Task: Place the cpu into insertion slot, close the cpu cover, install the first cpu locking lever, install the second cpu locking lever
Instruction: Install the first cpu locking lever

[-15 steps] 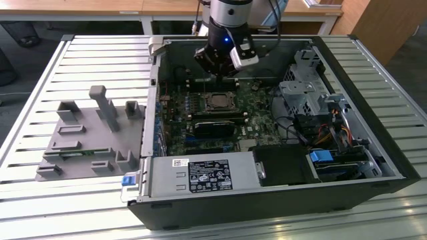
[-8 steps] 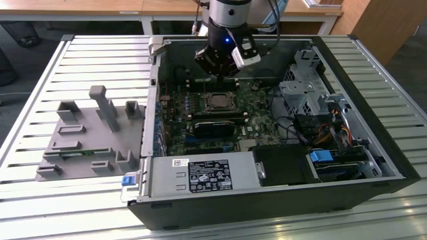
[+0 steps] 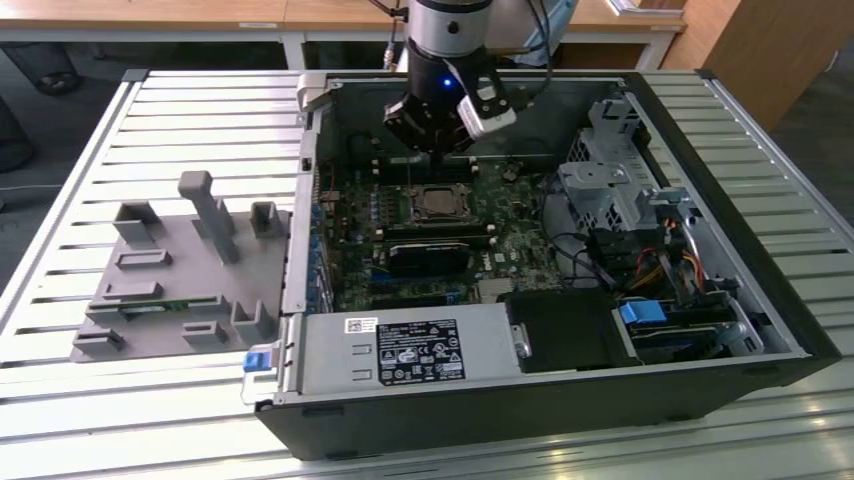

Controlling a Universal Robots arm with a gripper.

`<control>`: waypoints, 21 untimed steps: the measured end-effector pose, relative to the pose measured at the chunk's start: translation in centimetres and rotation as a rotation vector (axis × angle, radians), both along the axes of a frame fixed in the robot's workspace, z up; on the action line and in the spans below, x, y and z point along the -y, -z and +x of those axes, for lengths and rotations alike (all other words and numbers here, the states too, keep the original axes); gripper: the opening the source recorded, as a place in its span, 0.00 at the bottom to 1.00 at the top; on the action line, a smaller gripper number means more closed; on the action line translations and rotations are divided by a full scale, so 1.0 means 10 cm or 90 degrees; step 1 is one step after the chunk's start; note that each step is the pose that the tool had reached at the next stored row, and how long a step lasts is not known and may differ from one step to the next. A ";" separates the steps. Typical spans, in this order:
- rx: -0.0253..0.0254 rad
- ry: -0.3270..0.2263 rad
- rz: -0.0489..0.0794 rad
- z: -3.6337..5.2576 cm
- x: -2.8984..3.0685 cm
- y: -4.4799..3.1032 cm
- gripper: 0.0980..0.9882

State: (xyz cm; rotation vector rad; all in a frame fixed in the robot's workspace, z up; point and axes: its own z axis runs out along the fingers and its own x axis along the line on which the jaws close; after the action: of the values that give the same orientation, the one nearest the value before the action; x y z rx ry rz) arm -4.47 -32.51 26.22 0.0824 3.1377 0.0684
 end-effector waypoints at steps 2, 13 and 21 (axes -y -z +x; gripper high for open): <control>0.0001 -0.009 0.000 -0.016 0.000 0.003 0.01; 0.0044 -0.010 -0.011 -0.264 -0.071 0.019 0.01; 0.0046 -0.010 -0.011 -0.397 -0.134 0.024 0.01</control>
State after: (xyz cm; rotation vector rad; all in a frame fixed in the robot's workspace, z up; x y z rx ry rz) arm -8.44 -31.18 25.98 0.0581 3.1314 0.0422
